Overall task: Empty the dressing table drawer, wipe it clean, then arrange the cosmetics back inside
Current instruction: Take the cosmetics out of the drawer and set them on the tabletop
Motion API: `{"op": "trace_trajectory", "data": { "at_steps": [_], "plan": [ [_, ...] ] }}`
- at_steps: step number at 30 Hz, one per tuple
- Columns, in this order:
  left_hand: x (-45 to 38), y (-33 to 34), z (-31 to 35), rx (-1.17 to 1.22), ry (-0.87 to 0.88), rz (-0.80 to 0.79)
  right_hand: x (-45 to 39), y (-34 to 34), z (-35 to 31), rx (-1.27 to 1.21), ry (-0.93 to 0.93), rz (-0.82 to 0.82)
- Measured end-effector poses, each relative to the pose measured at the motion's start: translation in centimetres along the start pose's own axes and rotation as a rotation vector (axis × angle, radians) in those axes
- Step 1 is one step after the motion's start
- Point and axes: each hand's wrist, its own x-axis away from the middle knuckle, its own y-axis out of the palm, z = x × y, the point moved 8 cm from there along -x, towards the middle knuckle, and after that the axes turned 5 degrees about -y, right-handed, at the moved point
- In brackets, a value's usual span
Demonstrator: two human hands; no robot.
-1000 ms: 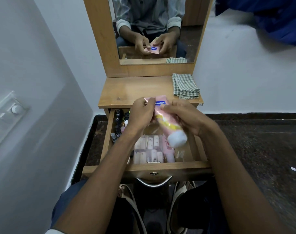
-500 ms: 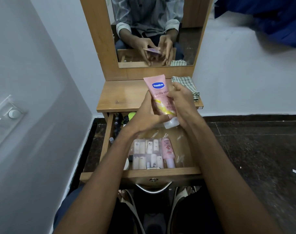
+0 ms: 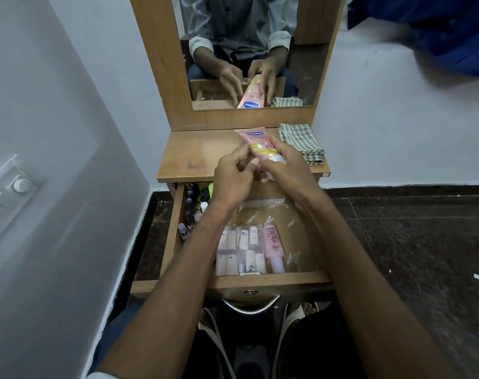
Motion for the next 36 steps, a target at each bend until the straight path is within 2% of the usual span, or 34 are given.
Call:
{"op": "trace_trajectory", "data": {
  "at_steps": [3,8,12,15,17,19,21,24,27,30,33,36],
  "plan": [
    [0.0,0.0,0.1,-0.091,0.051,-0.03,-0.6,0.5,0.6,0.321,-0.058,0.023],
    [0.3,-0.1,0.0,-0.163,0.081,-0.036,-0.6,0.7,1.1,0.434,-0.133,0.101],
    [1.7,-1.3,2.4,-0.341,0.239,0.172,0.7,-0.3,0.4,0.673,-0.175,0.254],
    [2.7,-2.4,3.2,-0.475,0.291,0.299,4.0,-2.0,-2.6,0.783,-0.348,0.533],
    [3.4,-3.1,3.3,-0.502,0.279,0.341,6.1,-2.5,-3.8,0.749,-0.474,0.605],
    [3.5,-3.5,2.9,-0.527,0.21,0.349,6.2,-1.7,-2.7,0.767,-0.451,0.442],
    [3.2,-3.5,1.7,-0.582,0.137,0.3,5.4,0.2,0.2,0.864,-0.262,0.119],
    [2.2,-1.9,-1.6,-0.703,-0.002,0.004,5.3,2.1,4.7,0.957,0.044,-0.295],
    [2.6,0.4,-4.4,-0.858,-0.072,-0.348,5.7,3.5,7.0,0.965,0.172,-0.543],
    [3.2,1.7,-6.7,-1.035,-0.126,-0.531,5.8,4.4,8.0,0.958,0.213,-0.647],
    [3.3,1.6,-8.1,-1.16,-0.162,-0.555,5.9,4.3,8.3,0.917,0.231,-0.636],
    [3.3,1.5,-8.0,-1.22,-0.142,-0.547,5.6,3.3,8.0,0.844,0.248,-0.555]
  ]
}}
